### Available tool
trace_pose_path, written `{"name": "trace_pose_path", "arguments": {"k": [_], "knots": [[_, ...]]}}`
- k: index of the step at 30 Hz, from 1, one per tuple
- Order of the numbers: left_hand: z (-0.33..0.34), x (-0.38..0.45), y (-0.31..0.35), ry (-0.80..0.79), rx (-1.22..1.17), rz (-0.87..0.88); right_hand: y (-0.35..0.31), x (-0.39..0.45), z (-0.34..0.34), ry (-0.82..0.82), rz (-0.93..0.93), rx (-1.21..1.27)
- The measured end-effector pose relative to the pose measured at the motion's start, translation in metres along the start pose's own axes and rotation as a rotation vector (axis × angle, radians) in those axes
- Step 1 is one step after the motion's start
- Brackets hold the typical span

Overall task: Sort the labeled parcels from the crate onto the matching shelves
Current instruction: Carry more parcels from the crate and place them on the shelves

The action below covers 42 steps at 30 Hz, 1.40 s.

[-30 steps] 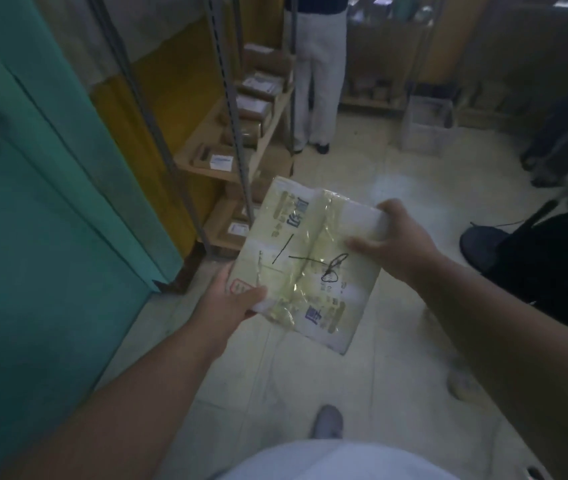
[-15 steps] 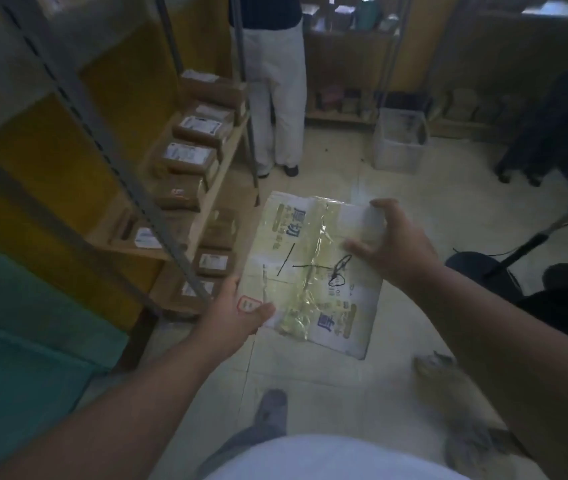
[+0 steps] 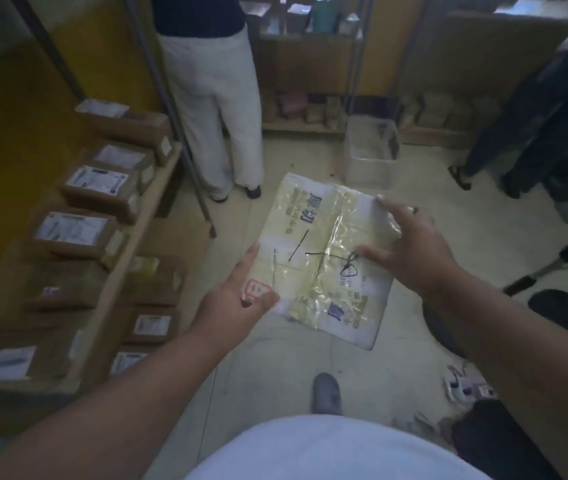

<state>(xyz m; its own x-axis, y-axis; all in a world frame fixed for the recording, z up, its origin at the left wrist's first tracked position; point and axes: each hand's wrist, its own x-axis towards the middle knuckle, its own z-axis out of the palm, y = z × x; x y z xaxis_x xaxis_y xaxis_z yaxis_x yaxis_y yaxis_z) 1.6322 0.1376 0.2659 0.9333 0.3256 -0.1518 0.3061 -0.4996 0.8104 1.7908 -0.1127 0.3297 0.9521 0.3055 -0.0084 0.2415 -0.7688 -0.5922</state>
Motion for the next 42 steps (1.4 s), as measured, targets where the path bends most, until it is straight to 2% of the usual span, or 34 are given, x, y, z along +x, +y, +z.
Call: {"name": "trace_pose_path", "arguments": {"k": [5,10,20,25,30,34,38,42], "knots": [[-0.009,0.06,0.021,0.069,0.009,-0.057,-0.017,0.117,-0.006,-0.099,-0.17,-0.012],[-0.027,0.122,0.013,0.21,-0.075,-0.152,-0.045,0.228,0.042,-0.173,-0.325,0.043],[-0.06,0.252,-0.008,0.334,-0.303,-0.279,-0.092,0.384,0.088,-0.341,-0.416,-0.063],[-0.054,0.288,-0.009,0.493,-0.335,-0.352,-0.121,0.455,0.126,-0.494,-0.565,-0.153],[-0.016,0.321,-0.015,0.748,-0.33,-0.578,-0.156,0.526,0.177,-0.693,-0.804,-0.279],[0.019,0.35,-0.002,0.888,-0.319,-0.783,-0.171,0.565,0.212,-0.859,-0.94,-0.342],[0.041,0.375,0.0,0.971,-0.352,-0.937,-0.184,0.582,0.25,-0.993,-1.019,-0.397],[0.054,0.387,-0.027,0.967,-0.371,-1.023,-0.174,0.579,0.296,-1.068,-1.006,-0.438]]}}
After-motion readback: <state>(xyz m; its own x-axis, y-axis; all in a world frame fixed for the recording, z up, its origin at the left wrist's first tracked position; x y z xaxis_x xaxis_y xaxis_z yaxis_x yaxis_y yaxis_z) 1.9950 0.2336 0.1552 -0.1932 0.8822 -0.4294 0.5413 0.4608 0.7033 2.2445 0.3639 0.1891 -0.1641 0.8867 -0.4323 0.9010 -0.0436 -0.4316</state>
